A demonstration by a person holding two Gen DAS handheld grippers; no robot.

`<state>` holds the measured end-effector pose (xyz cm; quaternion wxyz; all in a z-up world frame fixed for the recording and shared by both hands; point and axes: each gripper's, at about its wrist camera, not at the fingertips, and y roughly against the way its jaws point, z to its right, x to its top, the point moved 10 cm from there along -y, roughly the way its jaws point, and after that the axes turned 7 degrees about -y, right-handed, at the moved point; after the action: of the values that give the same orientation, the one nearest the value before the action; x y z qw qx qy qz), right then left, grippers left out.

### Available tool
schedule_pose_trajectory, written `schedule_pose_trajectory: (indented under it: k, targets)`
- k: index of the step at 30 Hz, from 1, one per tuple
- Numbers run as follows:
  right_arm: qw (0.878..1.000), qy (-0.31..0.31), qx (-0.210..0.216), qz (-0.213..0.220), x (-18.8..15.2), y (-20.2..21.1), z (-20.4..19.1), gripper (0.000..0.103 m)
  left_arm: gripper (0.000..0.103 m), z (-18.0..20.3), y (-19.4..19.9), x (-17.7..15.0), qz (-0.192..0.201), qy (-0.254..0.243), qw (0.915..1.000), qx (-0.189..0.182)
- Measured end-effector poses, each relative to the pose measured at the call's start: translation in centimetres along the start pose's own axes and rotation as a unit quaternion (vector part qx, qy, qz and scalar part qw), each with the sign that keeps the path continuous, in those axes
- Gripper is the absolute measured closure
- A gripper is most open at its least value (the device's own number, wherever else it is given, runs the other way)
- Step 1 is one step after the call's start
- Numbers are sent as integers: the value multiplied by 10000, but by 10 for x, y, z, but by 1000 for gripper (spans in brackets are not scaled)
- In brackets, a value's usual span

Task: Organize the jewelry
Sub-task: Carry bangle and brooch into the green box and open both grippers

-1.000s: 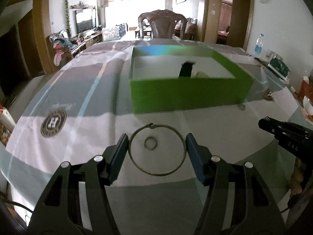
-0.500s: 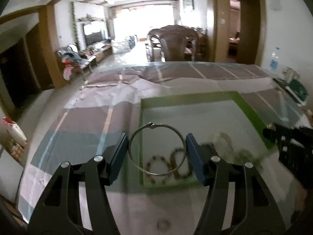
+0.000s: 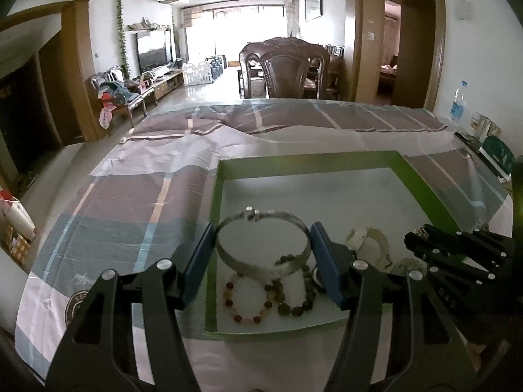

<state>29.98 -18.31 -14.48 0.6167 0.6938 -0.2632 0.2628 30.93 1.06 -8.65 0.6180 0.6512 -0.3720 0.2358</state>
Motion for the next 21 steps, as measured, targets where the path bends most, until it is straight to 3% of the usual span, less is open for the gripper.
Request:
schedule_pose_trajectory:
  k: [13, 14, 15, 16, 21]
  targets:
    - [9998, 182, -25, 98, -1, 3, -6, 80, 40, 11, -13, -9, -163, -102, 9998, -96]
    - [9997, 210, -38, 137, -1, 6, -6, 77, 36, 11, -12, -9, -161, -106, 9998, -68]
    - [9997, 184, -28, 175, 0, 9, -5, 65, 28, 9, -11, -9, -131, -98, 9999, -18]
    - [9997, 110, 40, 237, 0, 15, -4, 59, 27, 8, -9, -8, -86, -92, 9999, 6]
    - [9990, -203, 188, 361, -4, 43, 20, 57, 27, -5, 8, -19, -109, -51, 9999, 37]
